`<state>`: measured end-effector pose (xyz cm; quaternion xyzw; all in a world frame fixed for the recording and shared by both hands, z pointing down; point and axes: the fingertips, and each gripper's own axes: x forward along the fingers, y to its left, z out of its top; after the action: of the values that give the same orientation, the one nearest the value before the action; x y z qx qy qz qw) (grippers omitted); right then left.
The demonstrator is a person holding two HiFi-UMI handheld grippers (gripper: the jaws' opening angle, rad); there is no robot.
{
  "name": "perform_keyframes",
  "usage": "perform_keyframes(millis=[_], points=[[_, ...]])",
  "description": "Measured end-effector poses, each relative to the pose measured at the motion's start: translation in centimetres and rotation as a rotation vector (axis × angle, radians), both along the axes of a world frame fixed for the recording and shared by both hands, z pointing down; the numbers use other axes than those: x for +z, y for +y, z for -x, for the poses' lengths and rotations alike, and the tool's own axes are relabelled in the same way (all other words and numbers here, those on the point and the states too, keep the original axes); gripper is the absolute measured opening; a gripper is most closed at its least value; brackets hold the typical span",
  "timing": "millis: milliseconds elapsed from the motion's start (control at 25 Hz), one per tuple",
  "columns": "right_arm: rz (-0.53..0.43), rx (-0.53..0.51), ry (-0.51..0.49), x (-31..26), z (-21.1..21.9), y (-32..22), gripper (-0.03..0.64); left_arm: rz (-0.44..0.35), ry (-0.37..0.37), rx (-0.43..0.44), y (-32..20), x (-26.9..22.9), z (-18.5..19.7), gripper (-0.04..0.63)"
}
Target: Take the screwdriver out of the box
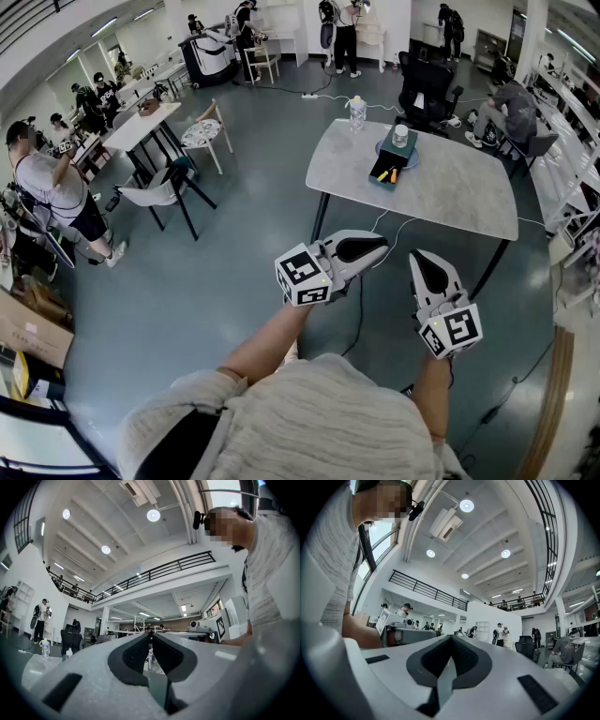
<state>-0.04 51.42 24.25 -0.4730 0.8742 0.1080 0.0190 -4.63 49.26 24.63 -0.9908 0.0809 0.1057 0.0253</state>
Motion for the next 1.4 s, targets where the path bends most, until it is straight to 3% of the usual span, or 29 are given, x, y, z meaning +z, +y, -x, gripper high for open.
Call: perform_keyframes(millis=[400,720,840,1400], points=[[-0.005,0.000,0.000,0.3,-0.1,-1.2,0.009,0.005,-0.015,0.012,-1.0,0.8,-0.3,0.038],[0.026,-0.071,-0.019,1.1,2.8,-4.2,0.011,0.017,-0.016,-0.013,-4.3,1.6,2.1,0.038],[0.039,-0.049,0.029,2.0,4.1,-6.8,0.011,0.022,-0.027,-0.024,-6.7,2.3,3.3,0.038],[0.059,-0.017,0.124,3.5,14.1,-21.9,0.012,0.049,-0.016,-0.053,-22.1,3.6,15.3,0.038]])
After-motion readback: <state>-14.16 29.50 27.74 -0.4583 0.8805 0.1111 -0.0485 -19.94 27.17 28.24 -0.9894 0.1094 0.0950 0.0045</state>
